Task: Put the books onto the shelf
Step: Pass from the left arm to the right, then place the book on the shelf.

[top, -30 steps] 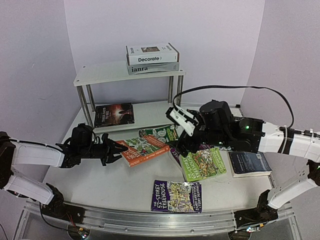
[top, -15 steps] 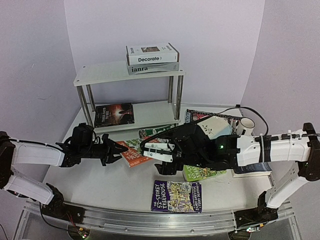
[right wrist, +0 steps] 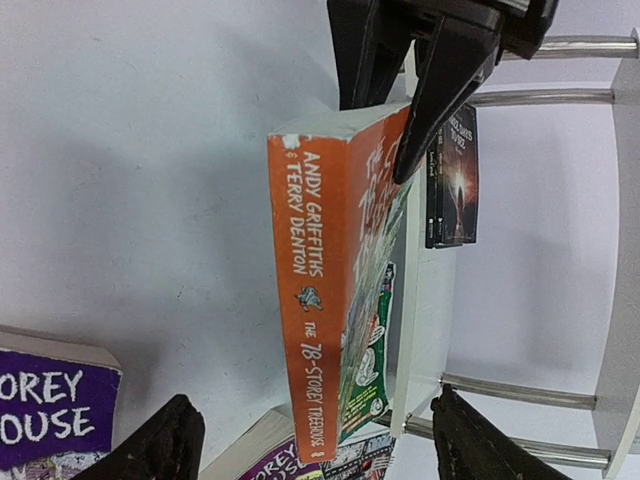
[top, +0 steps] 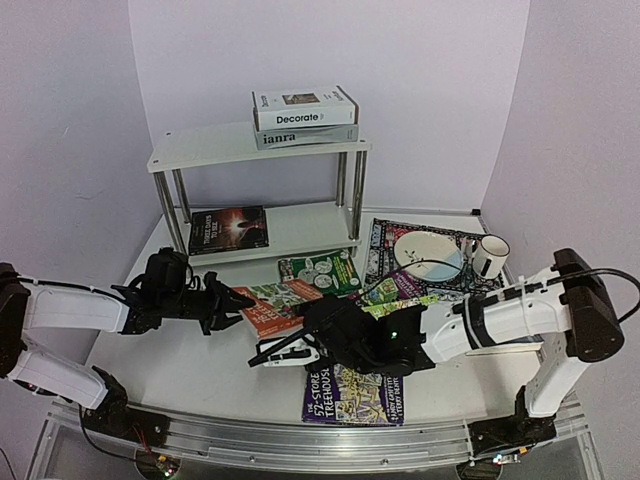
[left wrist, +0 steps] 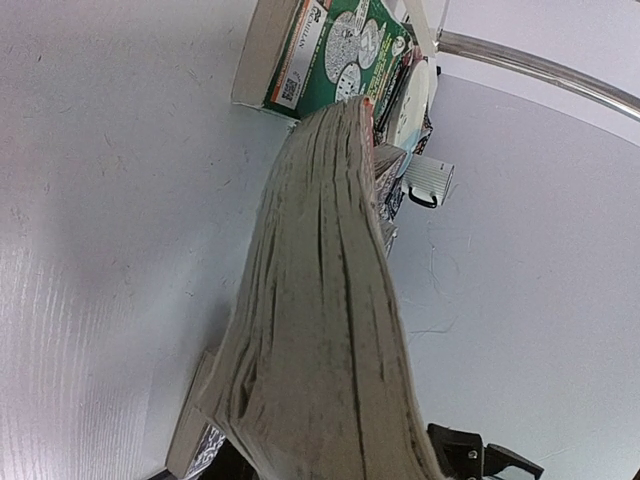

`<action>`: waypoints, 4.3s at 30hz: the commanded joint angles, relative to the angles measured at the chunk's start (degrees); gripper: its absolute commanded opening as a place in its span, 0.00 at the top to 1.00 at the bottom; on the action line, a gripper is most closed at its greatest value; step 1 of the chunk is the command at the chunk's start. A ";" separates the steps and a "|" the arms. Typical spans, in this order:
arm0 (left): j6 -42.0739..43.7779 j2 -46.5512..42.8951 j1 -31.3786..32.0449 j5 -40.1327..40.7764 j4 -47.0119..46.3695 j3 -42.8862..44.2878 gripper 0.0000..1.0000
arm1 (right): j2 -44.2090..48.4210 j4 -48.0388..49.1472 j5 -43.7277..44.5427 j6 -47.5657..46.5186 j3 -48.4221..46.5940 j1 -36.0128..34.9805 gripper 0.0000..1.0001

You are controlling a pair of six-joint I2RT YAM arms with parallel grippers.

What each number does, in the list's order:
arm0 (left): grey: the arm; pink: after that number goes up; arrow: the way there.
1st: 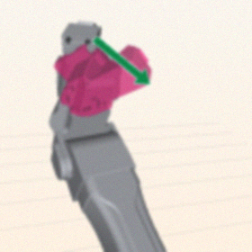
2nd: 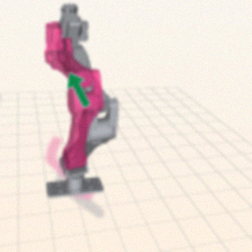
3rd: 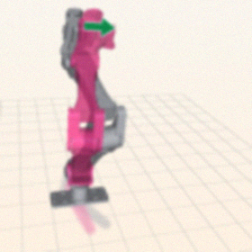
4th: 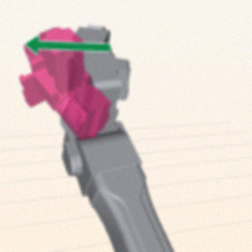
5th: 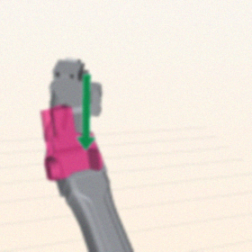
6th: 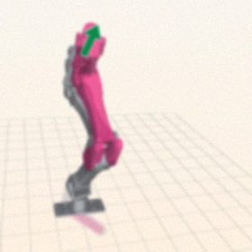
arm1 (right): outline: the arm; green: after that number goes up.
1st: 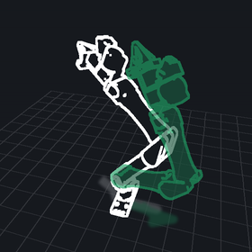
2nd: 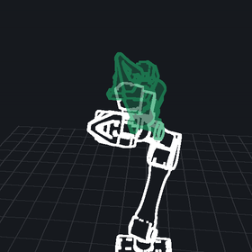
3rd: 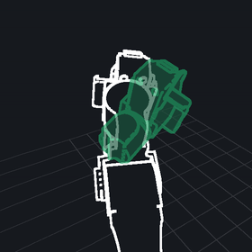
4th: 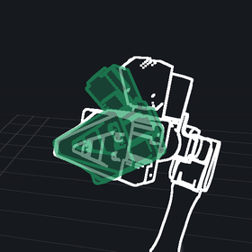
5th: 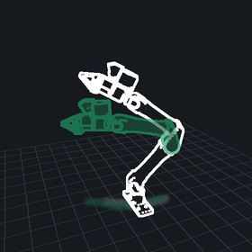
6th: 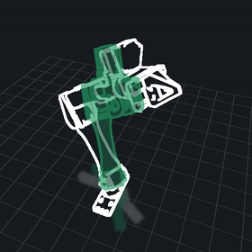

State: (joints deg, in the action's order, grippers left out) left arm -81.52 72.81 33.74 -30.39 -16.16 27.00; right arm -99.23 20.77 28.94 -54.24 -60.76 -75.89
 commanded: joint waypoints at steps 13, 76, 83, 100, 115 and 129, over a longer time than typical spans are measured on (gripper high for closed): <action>0.25 -5.45 -0.07 -2.21 -2.81 2.62 1.00 | -10.69 8.83 5.10 -6.88 -5.77 1.88 0.40; 25.50 -16.26 -1.92 18.13 31.81 20.91 0.00 | 4.00 16.85 0.90 24.78 4.75 14.05 1.00; 37.78 -21.41 -1.92 27.08 35.24 23.44 0.00 | 6.25 14.49 0.64 40.07 3.39 17.85 1.00; 50.76 -28.14 -1.92 28.27 34.81 22.63 0.00 | 6.02 22.75 -2.64 63.04 1.93 23.21 1.00; 50.06 -28.50 -1.92 25.87 34.05 20.88 0.00 | -4.94 36.29 -0.66 59.93 -6.04 25.81 1.00; 50.79 -27.04 -1.92 25.56 32.85 21.15 0.00 | -24.66 42.06 3.78 55.49 -27.64 29.53 1.00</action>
State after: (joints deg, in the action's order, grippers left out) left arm -31.46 45.19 32.12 -4.36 19.03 47.86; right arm -120.59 53.72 28.31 3.88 -79.86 -47.02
